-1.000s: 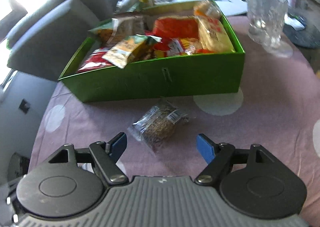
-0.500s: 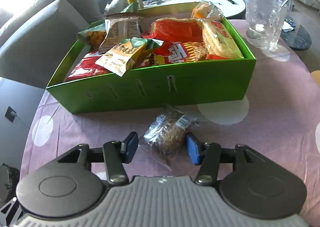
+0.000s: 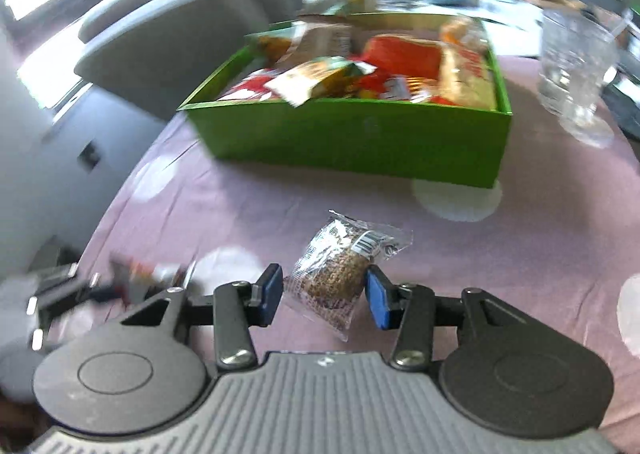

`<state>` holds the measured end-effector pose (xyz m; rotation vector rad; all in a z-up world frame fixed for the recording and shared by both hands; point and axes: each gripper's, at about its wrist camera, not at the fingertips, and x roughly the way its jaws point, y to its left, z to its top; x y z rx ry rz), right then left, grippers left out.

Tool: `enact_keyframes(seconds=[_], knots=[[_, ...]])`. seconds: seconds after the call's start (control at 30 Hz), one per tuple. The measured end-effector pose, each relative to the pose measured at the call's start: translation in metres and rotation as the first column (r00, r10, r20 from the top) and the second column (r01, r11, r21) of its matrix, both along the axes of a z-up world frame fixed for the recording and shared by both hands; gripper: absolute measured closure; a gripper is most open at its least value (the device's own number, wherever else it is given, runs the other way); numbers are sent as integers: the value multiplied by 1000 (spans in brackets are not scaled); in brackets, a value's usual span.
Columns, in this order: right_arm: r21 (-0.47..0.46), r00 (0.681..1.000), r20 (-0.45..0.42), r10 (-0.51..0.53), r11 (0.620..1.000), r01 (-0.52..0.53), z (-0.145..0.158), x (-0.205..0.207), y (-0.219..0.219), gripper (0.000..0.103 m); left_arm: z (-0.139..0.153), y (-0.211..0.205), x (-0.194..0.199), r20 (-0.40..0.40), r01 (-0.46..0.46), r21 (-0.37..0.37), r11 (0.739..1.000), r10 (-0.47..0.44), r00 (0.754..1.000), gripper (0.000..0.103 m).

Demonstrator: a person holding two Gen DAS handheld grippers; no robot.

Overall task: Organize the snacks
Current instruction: 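Carry the wrapper and cookie bag over the green box and lower them in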

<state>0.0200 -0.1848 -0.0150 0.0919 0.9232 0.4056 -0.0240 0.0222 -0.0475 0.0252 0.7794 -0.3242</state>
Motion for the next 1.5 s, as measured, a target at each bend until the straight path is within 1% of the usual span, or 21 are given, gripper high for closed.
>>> enact_keyframes(seconds=[0.07, 0.13, 0.4, 0.6, 0.77, 0.97, 1.13, 1.3, 1.5], knots=[[-3, 999, 17, 44, 999, -44, 1, -10, -2, 25, 4, 0, -1, 9, -7, -5, 1000, 7, 1000, 52], [-7, 998, 35, 57, 998, -57, 3, -16, -3, 25, 7, -1, -1, 14, -10, -7, 1000, 10, 1000, 52], [20, 997, 80, 24, 999, -26, 11, -17, -8, 25, 19, -7, 3, 36, -6, 6, 1000, 6, 999, 52], [59, 991, 133, 2, 998, -10, 26, -12, -11, 25, 38, -11, 17, 71, -10, 1, 1000, 10, 997, 52], [73, 980, 194, -48, 997, 34, 43, 4, -14, 25, 60, -18, 33, 130, 3, 6, 1000, -3, 991, 52], [103, 969, 224, -103, 991, 82, 59, 29, -23, 25, 78, -22, 59, 163, 3, 0, 1000, -3, 987, 52], [123, 963, 227, -146, 985, 121, 65, 46, -29, 25, 88, -26, 81, 184, -1, 3, 1000, 0, 983, 52], [134, 961, 224, -165, 981, 137, 65, 61, -32, 25, 96, -32, 105, 191, -2, -2, 1000, 2, 982, 52], [141, 961, 218, -172, 979, 144, 62, 79, -31, 25, 97, -41, 135, 189, 2, 24, 1000, -7, 982, 52]])
